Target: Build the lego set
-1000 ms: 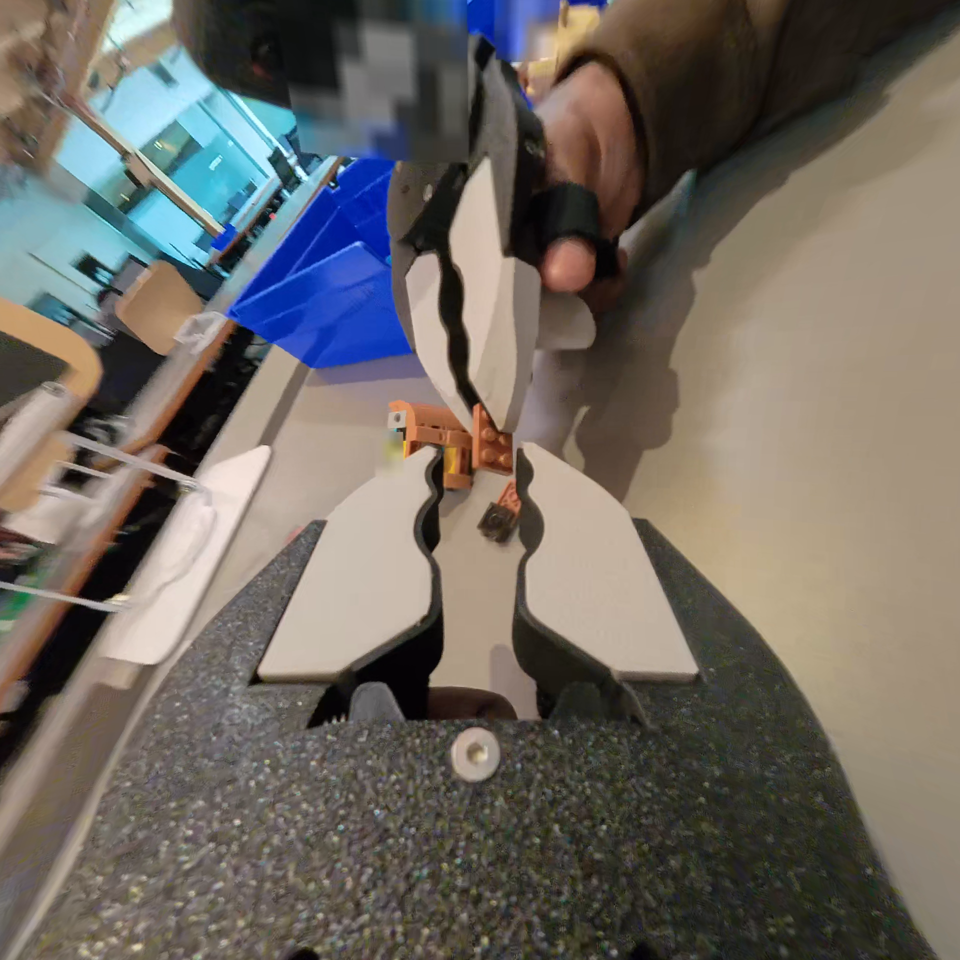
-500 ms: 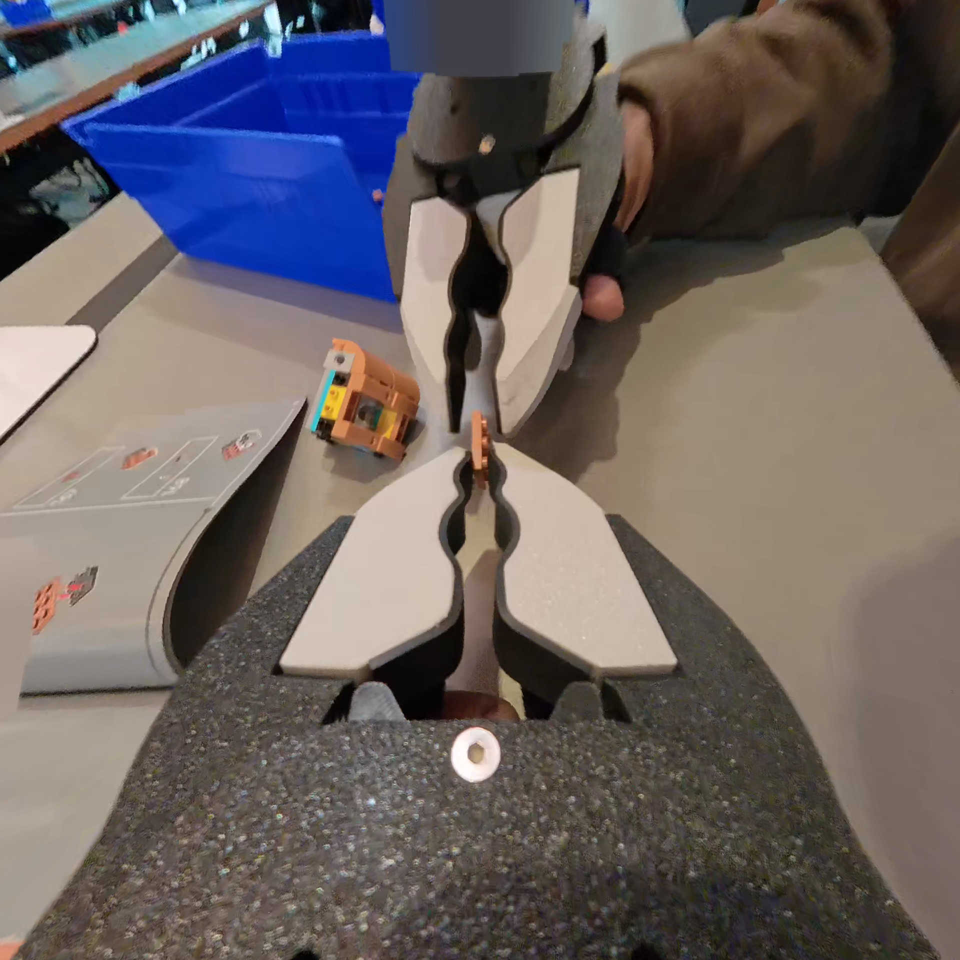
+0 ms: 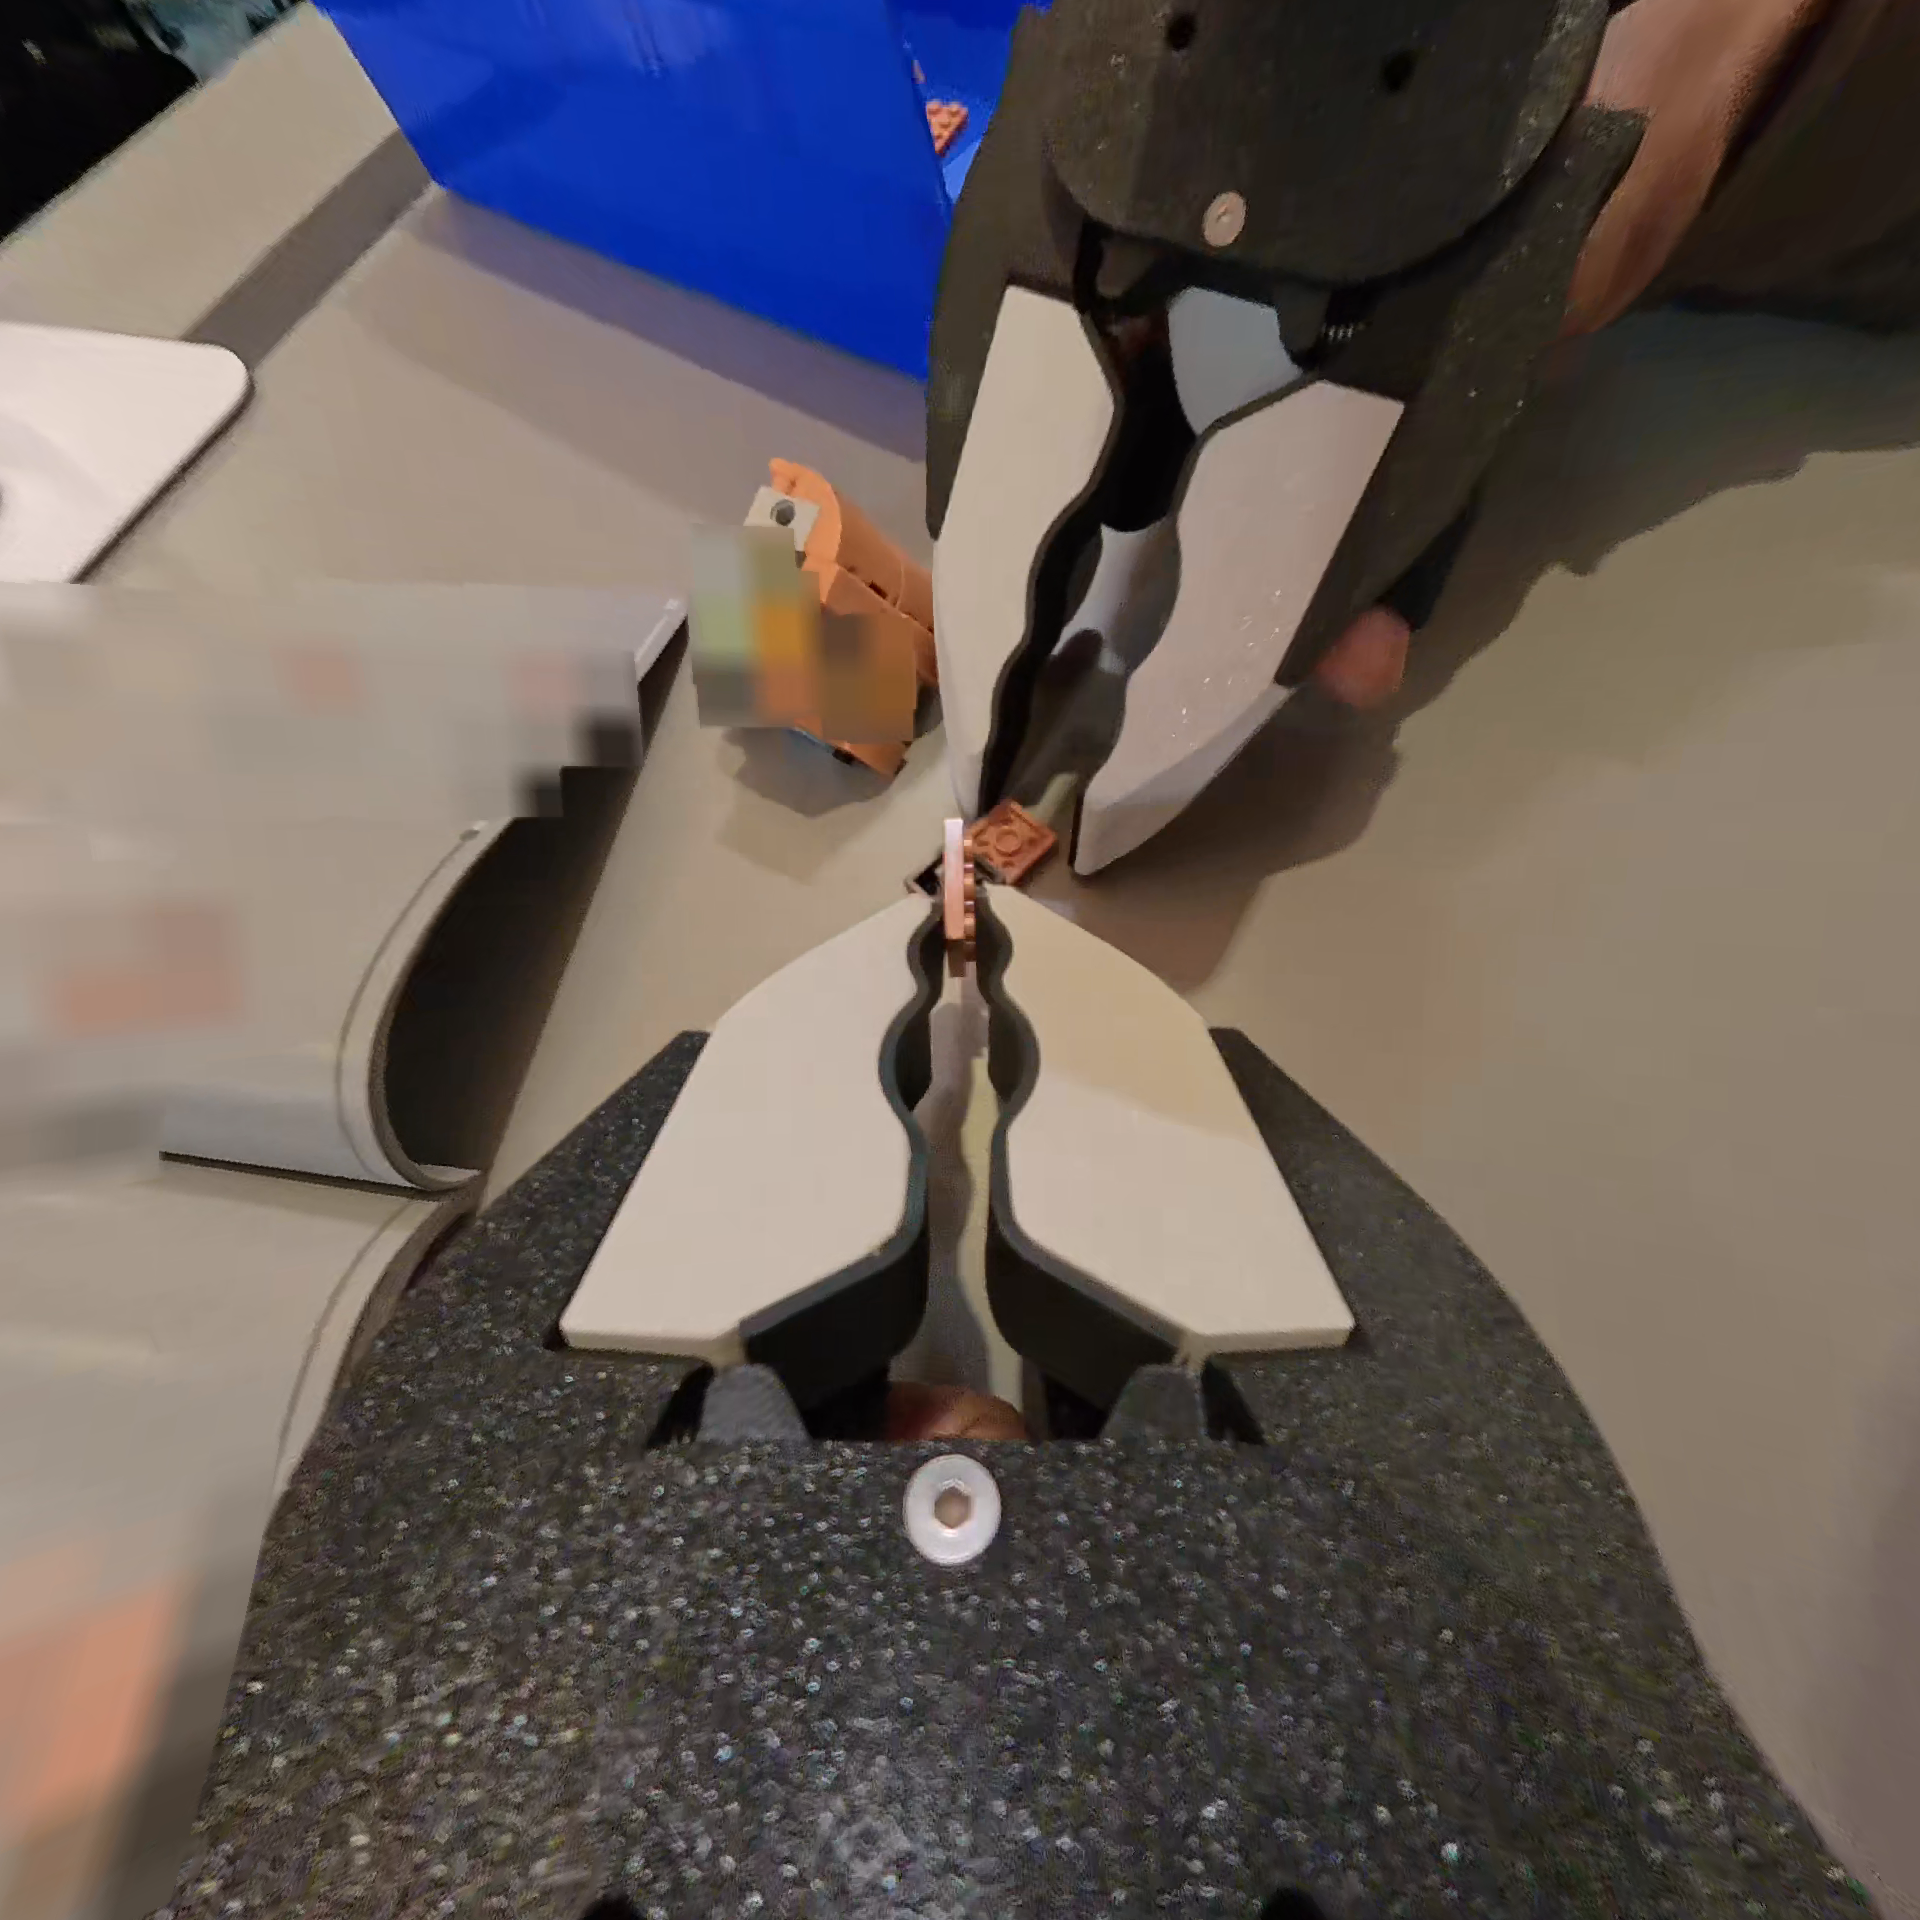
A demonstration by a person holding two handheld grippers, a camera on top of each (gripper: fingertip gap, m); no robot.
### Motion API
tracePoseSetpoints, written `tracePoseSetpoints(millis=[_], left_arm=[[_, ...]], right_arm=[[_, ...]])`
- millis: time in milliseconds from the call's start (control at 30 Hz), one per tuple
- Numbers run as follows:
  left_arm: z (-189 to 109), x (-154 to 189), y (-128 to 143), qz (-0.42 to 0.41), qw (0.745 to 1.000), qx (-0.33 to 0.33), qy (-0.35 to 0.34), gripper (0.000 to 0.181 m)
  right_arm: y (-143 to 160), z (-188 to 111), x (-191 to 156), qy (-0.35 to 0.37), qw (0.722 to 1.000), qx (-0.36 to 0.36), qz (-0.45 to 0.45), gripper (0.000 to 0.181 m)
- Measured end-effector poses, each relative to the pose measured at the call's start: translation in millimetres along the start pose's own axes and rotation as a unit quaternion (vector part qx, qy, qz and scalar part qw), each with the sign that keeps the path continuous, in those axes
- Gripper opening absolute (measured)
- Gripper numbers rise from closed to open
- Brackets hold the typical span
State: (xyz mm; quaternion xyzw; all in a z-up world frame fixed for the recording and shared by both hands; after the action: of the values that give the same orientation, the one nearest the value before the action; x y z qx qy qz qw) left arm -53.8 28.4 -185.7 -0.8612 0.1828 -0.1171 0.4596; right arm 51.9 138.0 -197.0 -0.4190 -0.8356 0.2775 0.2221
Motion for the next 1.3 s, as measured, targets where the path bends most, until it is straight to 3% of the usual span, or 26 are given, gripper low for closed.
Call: tracePoseSetpoints(millis=[200, 333, 600, 933, 1300], left_arm=[[0, 6, 1, 0.137, 0.989, 0.01, -0.057, 0.005], [0, 16, 1, 0.24, 0.967, 0.014, -0.089, 0.005], [0, 28, 0, 0.358, 0.92, 0.023, -0.155, 0.005], [0, 34, 0, 0.431, 0.88, 0.008, -0.2, 0.008], [0, 35, -3, 0.448, 0.86, 0.015, -0.243, 0.01]], right_arm=[[-5, 2, -3, -0.004, 1.0, 0.005, 0.02, 0.017], [-11, -4, 1, -0.034, 0.995, 0.048, 0.084, 0.017], [-14, -11, 5, -0.067, 0.979, 0.103, 0.16, 0.017], [-16, -14, 5, -0.045, 0.974, 0.139, 0.171, 0.017], [-21, -19, 5, -0.002, 0.972, 0.171, 0.159, 0.017]])
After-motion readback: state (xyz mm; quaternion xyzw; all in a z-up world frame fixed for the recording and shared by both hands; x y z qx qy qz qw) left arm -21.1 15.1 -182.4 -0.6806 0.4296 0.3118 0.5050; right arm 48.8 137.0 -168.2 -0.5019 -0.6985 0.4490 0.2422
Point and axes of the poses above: each gripper's, where its closed fingertips meet, z out along the fingers, y out of its underside, x = y × z across the jaws, the point moved 9 cm from there along -z, back along the fingers, and after that the axes turned 10 degrees about -z, right-handed, at the moved point
